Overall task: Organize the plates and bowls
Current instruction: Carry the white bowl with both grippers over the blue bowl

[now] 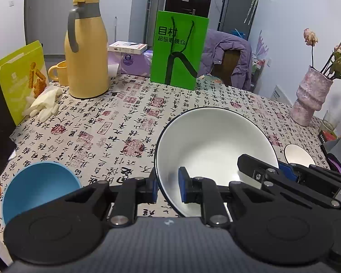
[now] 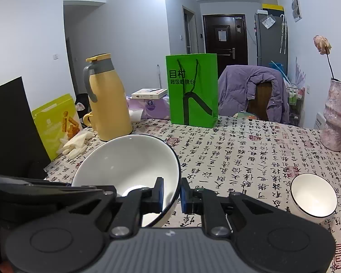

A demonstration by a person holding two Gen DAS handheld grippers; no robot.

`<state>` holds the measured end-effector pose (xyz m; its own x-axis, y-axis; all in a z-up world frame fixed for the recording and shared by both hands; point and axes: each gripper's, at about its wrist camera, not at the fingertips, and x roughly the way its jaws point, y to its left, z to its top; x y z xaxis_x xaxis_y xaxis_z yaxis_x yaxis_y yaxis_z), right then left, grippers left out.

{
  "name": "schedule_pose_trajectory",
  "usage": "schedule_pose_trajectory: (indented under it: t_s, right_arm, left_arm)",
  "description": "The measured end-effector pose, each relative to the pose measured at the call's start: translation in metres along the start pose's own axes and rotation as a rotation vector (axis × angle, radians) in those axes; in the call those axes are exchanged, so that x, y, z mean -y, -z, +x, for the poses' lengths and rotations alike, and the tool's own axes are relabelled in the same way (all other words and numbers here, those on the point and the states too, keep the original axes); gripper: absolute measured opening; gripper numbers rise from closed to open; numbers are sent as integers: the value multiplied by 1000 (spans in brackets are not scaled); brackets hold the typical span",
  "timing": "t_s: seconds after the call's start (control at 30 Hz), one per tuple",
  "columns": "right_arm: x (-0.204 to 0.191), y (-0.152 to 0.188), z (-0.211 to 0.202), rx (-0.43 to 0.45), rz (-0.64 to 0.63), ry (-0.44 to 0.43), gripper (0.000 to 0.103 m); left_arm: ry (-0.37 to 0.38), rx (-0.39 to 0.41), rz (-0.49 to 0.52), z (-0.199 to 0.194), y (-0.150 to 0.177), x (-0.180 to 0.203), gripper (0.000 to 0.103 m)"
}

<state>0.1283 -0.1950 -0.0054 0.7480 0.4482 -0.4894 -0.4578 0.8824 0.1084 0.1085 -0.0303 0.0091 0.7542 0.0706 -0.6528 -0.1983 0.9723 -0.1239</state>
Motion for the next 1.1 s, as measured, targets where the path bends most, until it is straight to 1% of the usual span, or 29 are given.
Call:
schedule_pose_trajectory:
  t_s: [0.7,1.1]
  right_arm:
    - [-38,0,-4,5,-42,-15,14]
    - [-61,0,-3,9,-63,-37,14]
  left_arm:
    - [-7,20,-40,-19,6,-34,18]
    - [-26,30,-63,-29,9,-56,18]
